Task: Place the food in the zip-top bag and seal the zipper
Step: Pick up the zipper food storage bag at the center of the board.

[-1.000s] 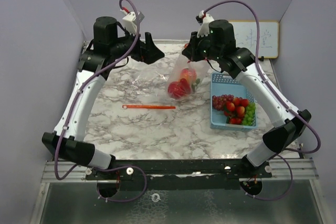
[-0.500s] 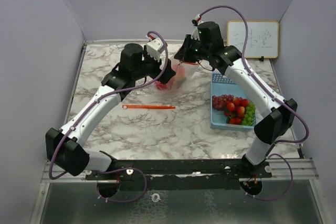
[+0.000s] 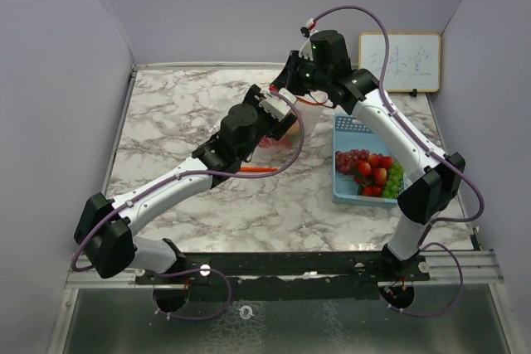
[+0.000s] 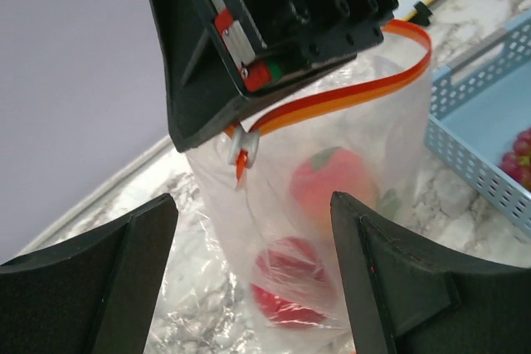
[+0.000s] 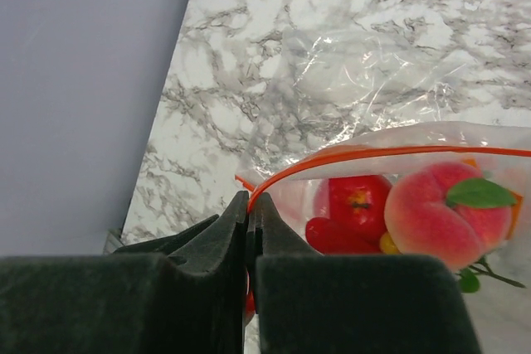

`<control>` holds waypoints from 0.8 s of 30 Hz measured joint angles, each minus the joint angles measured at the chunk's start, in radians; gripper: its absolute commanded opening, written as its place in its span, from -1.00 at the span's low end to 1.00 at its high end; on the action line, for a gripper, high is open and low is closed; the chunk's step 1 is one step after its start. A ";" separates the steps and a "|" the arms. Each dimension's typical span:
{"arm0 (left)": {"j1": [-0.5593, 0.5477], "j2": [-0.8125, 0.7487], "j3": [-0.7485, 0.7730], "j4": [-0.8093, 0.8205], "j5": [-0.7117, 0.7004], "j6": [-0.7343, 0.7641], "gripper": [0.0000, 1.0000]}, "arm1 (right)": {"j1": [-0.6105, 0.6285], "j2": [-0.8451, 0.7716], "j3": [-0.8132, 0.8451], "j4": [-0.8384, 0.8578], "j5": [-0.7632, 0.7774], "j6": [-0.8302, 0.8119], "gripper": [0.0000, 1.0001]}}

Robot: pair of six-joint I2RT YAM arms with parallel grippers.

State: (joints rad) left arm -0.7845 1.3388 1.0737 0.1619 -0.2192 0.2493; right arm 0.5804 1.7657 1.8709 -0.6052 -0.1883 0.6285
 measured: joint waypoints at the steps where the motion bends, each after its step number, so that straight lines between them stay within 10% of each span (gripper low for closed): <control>1: -0.007 0.003 -0.007 0.029 -0.027 0.015 0.55 | 0.000 0.004 0.000 0.000 -0.003 0.001 -0.96; 7: -0.021 0.029 -0.030 0.179 -0.110 0.072 0.27 | 0.000 0.005 0.000 0.001 -0.012 0.003 -0.96; 12: -0.020 0.069 -0.026 0.235 -0.114 0.080 -0.99 | 0.000 0.005 0.000 0.000 -0.019 0.004 -0.96; 24: -0.022 0.040 -0.082 0.267 -0.121 0.021 -1.00 | -0.005 -0.018 -0.029 -0.029 0.039 -0.002 -0.95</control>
State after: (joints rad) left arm -0.8062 1.3785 0.9920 0.4286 -0.3405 0.2699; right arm 0.5751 1.7481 1.8416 -0.6338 -0.1493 0.6270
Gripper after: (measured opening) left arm 0.015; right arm 0.024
